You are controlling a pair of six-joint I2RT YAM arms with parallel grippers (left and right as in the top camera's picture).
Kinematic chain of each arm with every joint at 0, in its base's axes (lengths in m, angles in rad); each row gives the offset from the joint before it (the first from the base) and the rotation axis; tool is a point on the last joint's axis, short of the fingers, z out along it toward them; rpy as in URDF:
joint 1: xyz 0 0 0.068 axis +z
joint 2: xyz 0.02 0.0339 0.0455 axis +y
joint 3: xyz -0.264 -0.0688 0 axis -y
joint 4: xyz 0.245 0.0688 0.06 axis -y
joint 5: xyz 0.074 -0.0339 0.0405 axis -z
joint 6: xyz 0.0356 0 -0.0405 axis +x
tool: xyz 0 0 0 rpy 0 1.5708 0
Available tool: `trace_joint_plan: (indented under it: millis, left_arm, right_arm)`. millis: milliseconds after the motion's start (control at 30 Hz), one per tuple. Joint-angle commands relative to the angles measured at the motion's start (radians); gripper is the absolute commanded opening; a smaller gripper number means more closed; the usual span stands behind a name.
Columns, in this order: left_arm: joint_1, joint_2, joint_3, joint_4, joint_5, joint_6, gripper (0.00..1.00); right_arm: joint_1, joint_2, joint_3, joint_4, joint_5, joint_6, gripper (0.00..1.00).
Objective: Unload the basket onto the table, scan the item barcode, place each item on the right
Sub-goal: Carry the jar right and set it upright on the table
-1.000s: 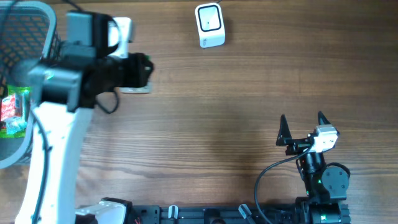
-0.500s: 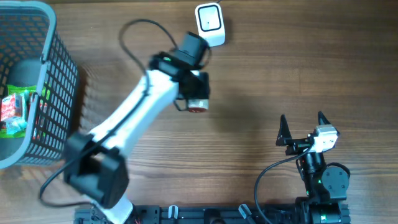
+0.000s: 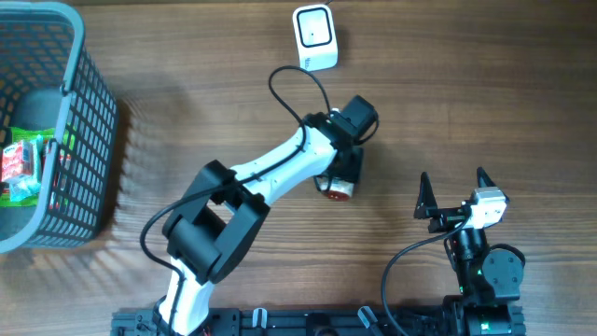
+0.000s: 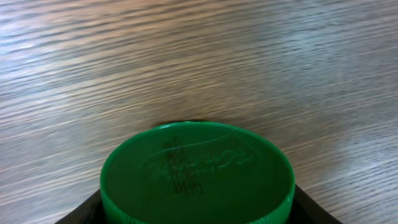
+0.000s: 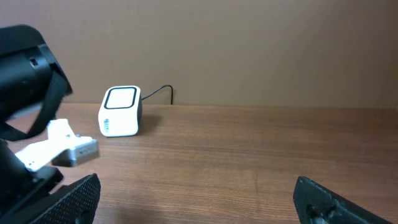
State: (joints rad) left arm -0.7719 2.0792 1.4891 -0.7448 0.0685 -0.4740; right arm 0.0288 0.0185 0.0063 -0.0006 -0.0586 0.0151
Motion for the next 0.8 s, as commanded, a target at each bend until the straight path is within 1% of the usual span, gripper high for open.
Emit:
trace_joint_plan:
  millis: [0, 67, 100, 133, 167, 400, 533, 667, 767]
  left_arm:
    - [-0.022, 0.019, 0.001, 0.024, -0.006, -0.014, 0.54]
    - [-0.027, 0.027, 0.001, 0.024, -0.006, -0.013, 0.70]
    - [-0.029, 0.030, 0.001, 0.023, -0.006, -0.013, 0.86]
    - [-0.029, 0.033, 0.001, 0.024, -0.006, -0.013, 0.94]
    - [-0.029, 0.034, 0.001, 0.024, -0.006, -0.013, 1.00]
    - [-0.028, 0.025, 0.005, 0.030, -0.007, -0.012, 1.00]
    - [-0.026, -0.024, 0.010, 0.061, -0.011, 0.003, 1.00]
    - [-0.023, -0.094, 0.018, 0.107, -0.011, 0.052, 1.00]
    - [-0.014, -0.148, 0.019, 0.108, -0.032, 0.051, 1.00]
  right_arm:
    - [-0.004, -0.001, -0.001, 0.003, 0.010, 0.014, 1.00]
    - [-0.004, -0.001, -0.001, 0.003, 0.010, 0.013, 1.00]
    - [-0.004, -0.001, -0.001, 0.003, 0.010, 0.013, 0.99]
    - [-0.004, -0.001, -0.001, 0.003, 0.010, 0.013, 1.00]
    - [-0.004, -0.001, -0.001, 0.003, 0.010, 0.014, 1.00]
    - [-0.004, -0.001, -0.001, 0.003, 0.010, 0.014, 1.00]
    - [-0.004, -0.001, -0.001, 0.003, 0.010, 0.014, 1.00]
    - [-0.004, -0.001, -0.001, 0.003, 0.010, 0.013, 1.00]
    - [-0.004, -0.001, -0.001, 0.003, 0.010, 0.014, 1.00]
